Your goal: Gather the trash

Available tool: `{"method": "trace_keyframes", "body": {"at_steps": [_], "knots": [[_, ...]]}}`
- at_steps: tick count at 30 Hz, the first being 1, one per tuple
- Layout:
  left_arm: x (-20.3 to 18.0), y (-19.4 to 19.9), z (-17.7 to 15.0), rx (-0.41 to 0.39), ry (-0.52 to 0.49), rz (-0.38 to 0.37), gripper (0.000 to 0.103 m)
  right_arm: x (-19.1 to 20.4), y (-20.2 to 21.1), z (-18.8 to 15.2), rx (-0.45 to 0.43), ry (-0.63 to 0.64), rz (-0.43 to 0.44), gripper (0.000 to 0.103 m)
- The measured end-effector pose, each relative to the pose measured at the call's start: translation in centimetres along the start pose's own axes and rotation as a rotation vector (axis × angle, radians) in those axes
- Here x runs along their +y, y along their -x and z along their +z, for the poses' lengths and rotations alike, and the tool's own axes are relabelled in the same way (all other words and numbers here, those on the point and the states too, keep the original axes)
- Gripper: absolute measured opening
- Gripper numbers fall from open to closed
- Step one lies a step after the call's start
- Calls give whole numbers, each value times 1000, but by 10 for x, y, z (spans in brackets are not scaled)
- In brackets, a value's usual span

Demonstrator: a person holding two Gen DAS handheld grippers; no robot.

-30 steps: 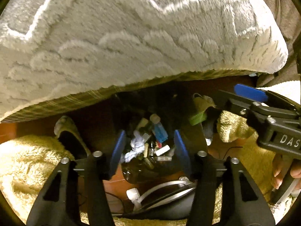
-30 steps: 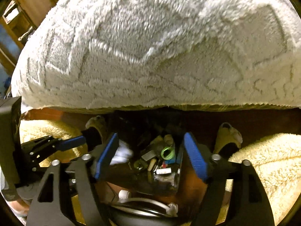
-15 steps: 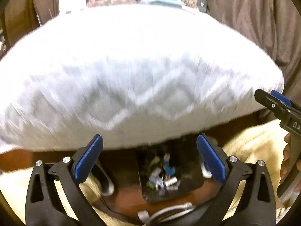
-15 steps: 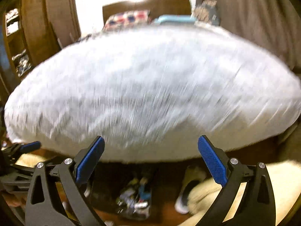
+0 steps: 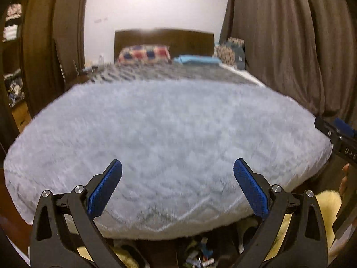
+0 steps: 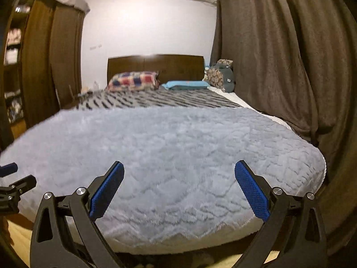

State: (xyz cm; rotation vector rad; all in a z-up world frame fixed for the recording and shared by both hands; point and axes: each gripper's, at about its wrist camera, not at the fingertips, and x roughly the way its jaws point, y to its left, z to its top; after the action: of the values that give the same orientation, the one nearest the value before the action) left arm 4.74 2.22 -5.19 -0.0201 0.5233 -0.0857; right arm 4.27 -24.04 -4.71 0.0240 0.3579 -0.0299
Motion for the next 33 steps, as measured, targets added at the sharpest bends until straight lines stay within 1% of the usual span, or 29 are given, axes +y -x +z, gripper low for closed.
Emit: {"method": "trace_keyframes", "body": {"at_steps": [3, 6, 10, 13, 15, 18, 21, 24, 33], "knots": [[1, 18, 15, -60, 6, 10, 95, -1, 11, 15, -24, 4, 10, 100], [1, 35, 27, -117, 3, 32, 95, 1, 24, 23, -58, 12, 18, 100], [-1, 55, 35, -169, 7, 41, 95, 1, 36, 30, -86, -7, 36, 100], [-5, 65, 36, -199, -8, 56, 95, 1, 44, 33, -107, -15, 38, 100], [-7, 70, 34, -211, -21, 73, 95, 2, 49, 34, -109, -17, 40, 100], [-5, 78, 32, -232, 3, 87, 95, 0, 55, 31, -114, -39, 41, 100], [-4, 82, 31, -235, 11, 81, 95, 3, 62, 29, -121, -25, 38, 100], [-7, 80, 29, -224, -5, 73, 95, 7, 68, 29, -133, -9, 16, 100], [-12, 79, 26, -216, -11, 46, 95, 1, 69, 31, -128, -38, 11, 100]]}}
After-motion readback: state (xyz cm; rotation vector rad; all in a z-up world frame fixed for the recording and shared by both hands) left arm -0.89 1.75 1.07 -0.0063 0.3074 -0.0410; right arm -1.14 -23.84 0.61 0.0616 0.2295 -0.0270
